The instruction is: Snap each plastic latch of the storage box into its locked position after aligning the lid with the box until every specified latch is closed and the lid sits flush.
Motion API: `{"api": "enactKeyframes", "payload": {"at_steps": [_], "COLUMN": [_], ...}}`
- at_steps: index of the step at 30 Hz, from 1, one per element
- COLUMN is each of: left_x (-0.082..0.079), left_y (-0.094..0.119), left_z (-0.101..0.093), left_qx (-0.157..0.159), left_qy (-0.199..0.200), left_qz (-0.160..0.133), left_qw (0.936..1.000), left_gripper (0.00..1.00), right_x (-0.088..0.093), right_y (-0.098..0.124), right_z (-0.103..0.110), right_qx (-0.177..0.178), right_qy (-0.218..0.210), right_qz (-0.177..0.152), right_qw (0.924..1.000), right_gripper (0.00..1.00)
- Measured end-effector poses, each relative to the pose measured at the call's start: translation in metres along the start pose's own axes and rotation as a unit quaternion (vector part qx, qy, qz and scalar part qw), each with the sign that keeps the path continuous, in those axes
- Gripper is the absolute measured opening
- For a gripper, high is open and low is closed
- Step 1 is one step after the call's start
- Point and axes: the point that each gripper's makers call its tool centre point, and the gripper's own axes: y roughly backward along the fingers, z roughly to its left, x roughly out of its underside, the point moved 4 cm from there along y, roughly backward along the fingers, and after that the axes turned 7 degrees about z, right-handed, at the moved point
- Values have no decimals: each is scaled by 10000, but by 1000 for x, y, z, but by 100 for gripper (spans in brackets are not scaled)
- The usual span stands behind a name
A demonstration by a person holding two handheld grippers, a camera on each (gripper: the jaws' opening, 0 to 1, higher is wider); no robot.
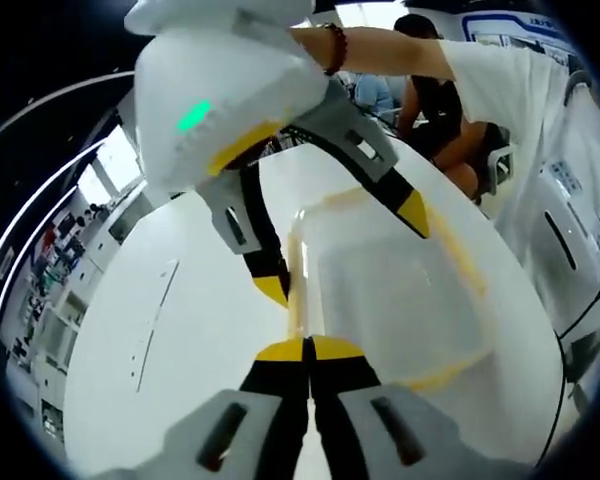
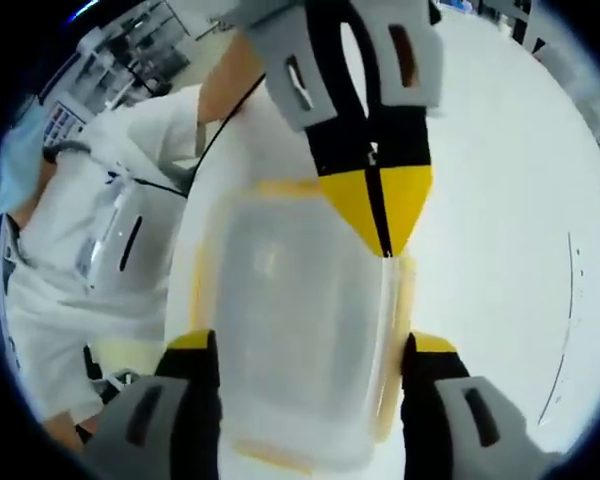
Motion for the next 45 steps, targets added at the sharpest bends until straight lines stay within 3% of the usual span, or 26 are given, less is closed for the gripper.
{"api": "enactKeyframes", "payload": {"at_steps": [6, 9, 12, 15, 17, 22, 25, 26, 28, 29, 30, 32, 35, 38, 40, 43, 45], "left_x": [-1, -3, -8, -14, -18, -33, -38, -39, -40, -40, -38, -35, -32, -31, -30, -25, -22], "left_y": [-1, -2, -1, 2, 1, -5, -6, -6, -4, -3, -1, 0, 3, 5, 9, 13, 14], "left_z": [-1, -4, -6, -7, -8, -12, -14, -14, -14, -13, -14, -16, -20, -29, -32, -37, -45], "left_qx": [-64, -142, -246, -182, -208, -192, -330, -481, -698, -801, -896, -923, -1072, -1115, -1283, -1489, -1493], "left_qy": [0, -279, -384, -173, -132, -80, -30, 7, 41, 78, 162, 319, 563, 706, 772, 964, 1013], "left_qz": [-11, -218, -407, -500, -471, -697, -780, -845, -960, -998, -1031, -1061, -1186, -1333, -1430, -1522, -1584], "left_qw": [10000, 9993, 9981, 9984, 9986, 9973, 9964, 9953, 9929, 9917, 9905, 9896, 9855, 9822, 9783, 9723, 9707], "left_gripper": [0, 0, 6, 19, 21, 38, 47, 51, 60, 63, 65, 67, 73, 81, 82, 87, 92], "right_x": [3, 3, 3, 8, 13, 22, 27, 27, 29, 28, 28, 28, 26, 32, 35, 44, 46], "right_y": [-1, -1, 3, 4, 7, 14, 20, 23, 25, 30, 33, 37, 36, 30, 32, 42, 46], "right_z": [0, 1, -2, 0, 4, 12, 16, 19, 17, 19, 20, 22, 30, 31, 33, 38, 49], "right_qx": [-70, -62, 384, 545, 833, 1509, 1858, 2066, 2466, 2677, 2789, 2967, 2880, 3156, 3368, 3715, 3822], "right_qy": [-14, -50, -33, -212, -213, -172, -107, -107, -43, -7, -32, -337, -499, -585, -794, -1081, -1011], "right_qz": [-41, -255, -889, -1217, -1487, -1780, -1912, -2128, -2171, -2409, -2547, -2888, -3359, -3335, -3626, -4168, -4443], "right_qw": [10000, 9996, 9953, 9908, 9851, 9722, 9637, 9549, 9445, 9329, 9259, 9096, 8954, 8864, 8653, 8225, 8039], "right_gripper": [77, 79, 86, 86, 86, 89, 97, 100, 100, 98, 98, 100, 100, 100, 100, 100, 100]}}
